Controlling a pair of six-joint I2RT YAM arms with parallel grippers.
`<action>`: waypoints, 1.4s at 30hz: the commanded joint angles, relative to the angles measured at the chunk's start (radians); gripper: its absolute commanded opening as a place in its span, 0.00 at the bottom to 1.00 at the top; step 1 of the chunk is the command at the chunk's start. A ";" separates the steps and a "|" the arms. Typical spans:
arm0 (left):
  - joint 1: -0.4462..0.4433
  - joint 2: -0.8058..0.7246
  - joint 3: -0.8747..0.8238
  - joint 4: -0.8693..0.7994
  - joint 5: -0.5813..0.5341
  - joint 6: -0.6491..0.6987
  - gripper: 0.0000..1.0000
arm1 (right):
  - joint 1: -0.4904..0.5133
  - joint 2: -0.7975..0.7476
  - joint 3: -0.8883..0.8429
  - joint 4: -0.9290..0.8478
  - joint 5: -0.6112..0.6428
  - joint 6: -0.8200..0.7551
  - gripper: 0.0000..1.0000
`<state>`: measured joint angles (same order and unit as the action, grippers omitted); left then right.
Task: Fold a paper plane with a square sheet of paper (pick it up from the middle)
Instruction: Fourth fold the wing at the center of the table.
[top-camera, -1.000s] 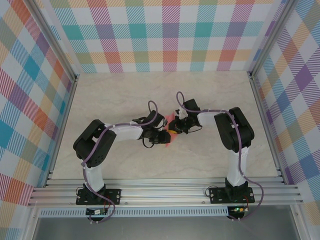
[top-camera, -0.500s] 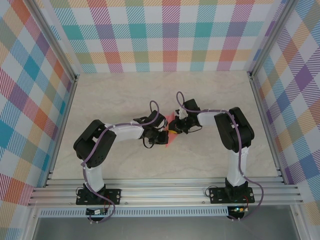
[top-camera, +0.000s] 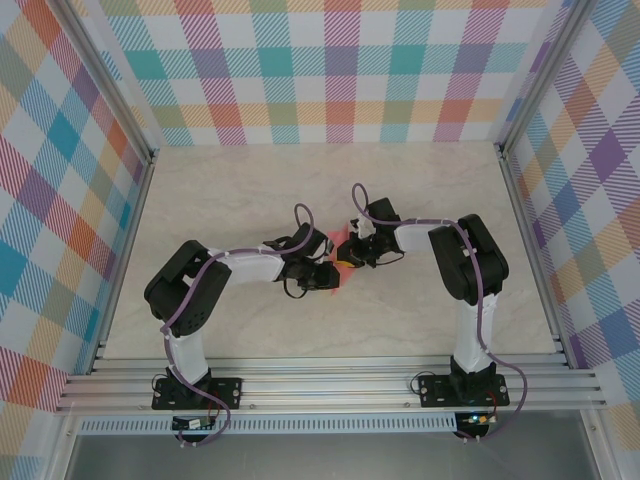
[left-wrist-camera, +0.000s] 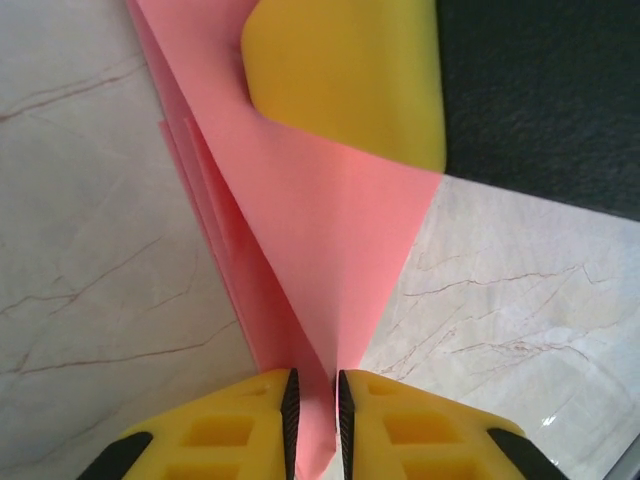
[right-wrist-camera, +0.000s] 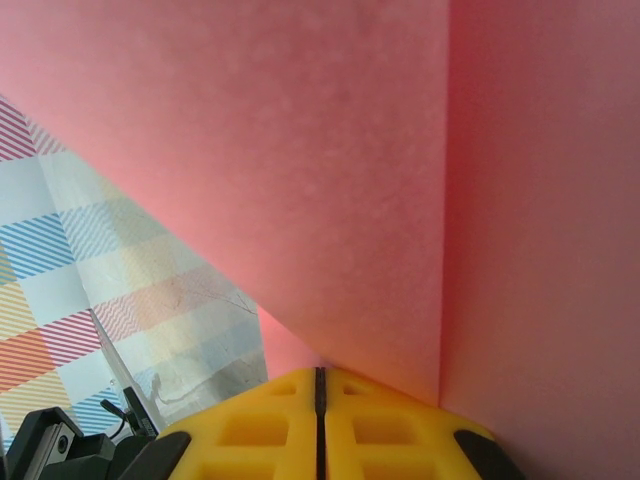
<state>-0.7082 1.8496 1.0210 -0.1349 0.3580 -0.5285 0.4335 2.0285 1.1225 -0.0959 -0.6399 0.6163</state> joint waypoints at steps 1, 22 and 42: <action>0.004 -0.024 -0.001 -0.032 0.001 -0.009 0.22 | 0.001 0.042 -0.012 -0.091 0.076 -0.016 0.08; -0.027 -0.014 0.054 -0.152 -0.092 0.051 0.24 | 0.001 0.041 -0.010 -0.097 0.078 -0.017 0.08; -0.031 -0.051 0.049 -0.069 -0.089 0.000 0.31 | 0.001 0.038 -0.013 -0.096 0.080 -0.014 0.08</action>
<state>-0.7254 1.7802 1.0557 -0.1814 0.2749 -0.5274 0.4339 2.0285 1.1240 -0.0990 -0.6388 0.6136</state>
